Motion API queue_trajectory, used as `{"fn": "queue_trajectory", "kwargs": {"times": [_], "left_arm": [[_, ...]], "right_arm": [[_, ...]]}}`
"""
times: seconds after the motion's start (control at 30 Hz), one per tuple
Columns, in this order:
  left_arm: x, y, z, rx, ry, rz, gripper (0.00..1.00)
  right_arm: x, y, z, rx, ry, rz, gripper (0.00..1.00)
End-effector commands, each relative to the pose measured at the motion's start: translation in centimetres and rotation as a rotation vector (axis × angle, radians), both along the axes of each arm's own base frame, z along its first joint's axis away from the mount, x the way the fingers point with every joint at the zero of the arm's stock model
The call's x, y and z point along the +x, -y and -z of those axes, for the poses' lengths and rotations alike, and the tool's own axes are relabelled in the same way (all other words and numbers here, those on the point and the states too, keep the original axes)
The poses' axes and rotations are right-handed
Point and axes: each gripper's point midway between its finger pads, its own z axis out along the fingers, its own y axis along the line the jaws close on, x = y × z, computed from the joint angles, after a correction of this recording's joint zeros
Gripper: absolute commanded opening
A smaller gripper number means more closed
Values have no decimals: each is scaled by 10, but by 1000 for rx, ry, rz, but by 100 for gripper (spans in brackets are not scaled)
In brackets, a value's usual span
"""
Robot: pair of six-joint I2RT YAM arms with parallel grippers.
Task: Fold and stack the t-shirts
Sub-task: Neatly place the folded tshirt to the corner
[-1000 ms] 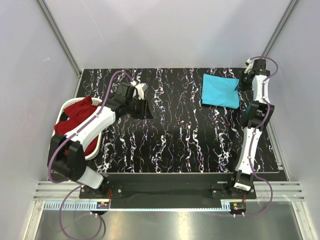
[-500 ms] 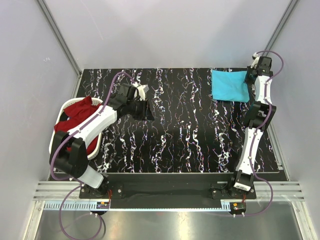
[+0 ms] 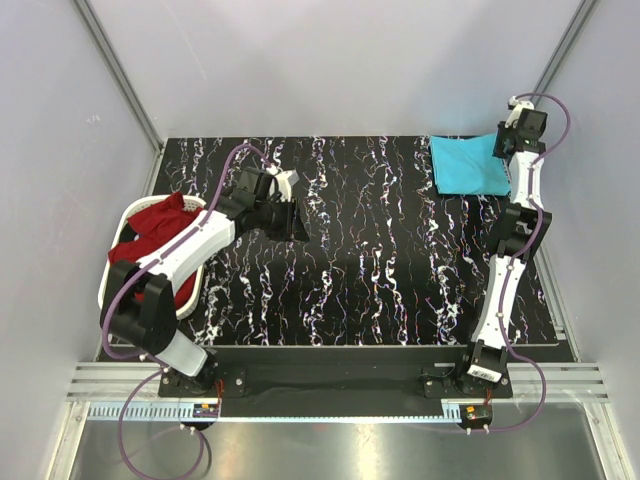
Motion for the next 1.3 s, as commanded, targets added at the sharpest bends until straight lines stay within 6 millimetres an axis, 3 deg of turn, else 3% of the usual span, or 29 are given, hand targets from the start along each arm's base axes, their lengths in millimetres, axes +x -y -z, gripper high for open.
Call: {"fn": "queue_trajectory", "kwargs": {"times": [0.0, 0.07, 0.2, 0.23, 0.27, 0.33, 0.4, 0.43, 0.47, 0.5, 0.53, 0.57, 0.6, 0.63, 0.67, 0.7, 0.73, 0.77, 0.8, 0.83, 0.87, 1.0, 1.03, 1.07, 1.1, 1.13, 1.17, 1.2, 1.27], "left_arm": [[6, 3, -10, -29, 39, 12, 33], [7, 3, -10, -33, 39, 14, 33], [6, 5, -18, -51, 58, 22, 33], [6, 5, -24, -58, 73, 22, 33], [6, 5, -28, -62, 88, 22, 33], [6, 4, -45, -82, 138, 20, 33], [7, 3, -55, -98, 181, 7, 34], [6, 3, -67, -111, 218, 3, 34], [6, 2, -72, -119, 239, -6, 34], [7, 2, -78, -136, 256, -16, 35], [5, 0, -89, -151, 289, -19, 35], [5, 0, -96, -161, 307, -22, 35], [5, -2, -105, -169, 331, -25, 35], [5, -6, -117, -176, 369, -33, 36], [6, -10, -123, -173, 397, -45, 36], [5, -18, -134, -173, 436, -67, 36], [6, -24, -139, -168, 460, -88, 36], [6, -29, -142, -166, 477, -101, 37], [5, -32, -146, -167, 499, -108, 37], [1, -37, -155, -172, 529, -118, 39], [-3, -38, -158, -177, 544, -112, 41], [-21, -39, -168, -209, 573, -78, 49], [-23, -41, -166, -203, 572, -85, 51], [-26, -44, -158, -194, 562, -91, 98], [-31, -47, -160, -192, 579, -95, 99], [-30, -51, -158, -179, 587, -117, 99], [-32, -53, -151, -166, 577, -123, 99], [-35, -56, -151, -163, 589, -122, 99], [-42, -58, -143, -151, 587, -113, 99]], "right_arm": [[14, 12, -24, -68, 88, 10, 36], [14, 14, -34, -68, 106, 29, 52], [8, 17, -59, -52, 130, 88, 65], [4, 16, -53, -30, 108, 102, 68], [0, 15, -78, -33, 138, 119, 71], [-13, 15, -105, -24, 151, 182, 84], [-23, 12, -124, -15, 161, 219, 88], [-30, 4, -116, 20, 136, 239, 92], [-41, -1, -149, 36, 178, 258, 97], [-48, -9, -156, 60, 181, 264, 100], [-60, -19, -138, 108, 132, 287, 100], [-74, -39, -176, 127, 178, 271, 100], [-84, -56, -181, 149, 169, 262, 100], [-100, -73, -160, 194, 108, 265, 100], [-118, -107, -199, 221, 160, 217, 100], [-139, -126, -177, 254, 86, 210, 100], [-152, -146, -183, 318, 88, 204, 100], [-175, -171, -214, 366, 134, 150, 100], [-191, -197, -213, 411, 107, 104, 100], [-211, -213, -194, 488, 48, 119, 100], [-235, -236, -214, 560, 69, 43, 100], [-305, -299, -201, 744, -44, -138, 100], [-324, -308, -181, 767, -101, -162, 100], [-346, -317, -194, 784, -75, -220, 100], [-362, -321, -176, 803, -115, -212, 100], [-374, -324, -176, 809, -109, -229, 99], [-391, -325, -189, 818, -57, -259, 100], [-403, -324, -178, 825, -69, -252, 100], [-425, -324, -192, 826, -1, -289, 100]]}}
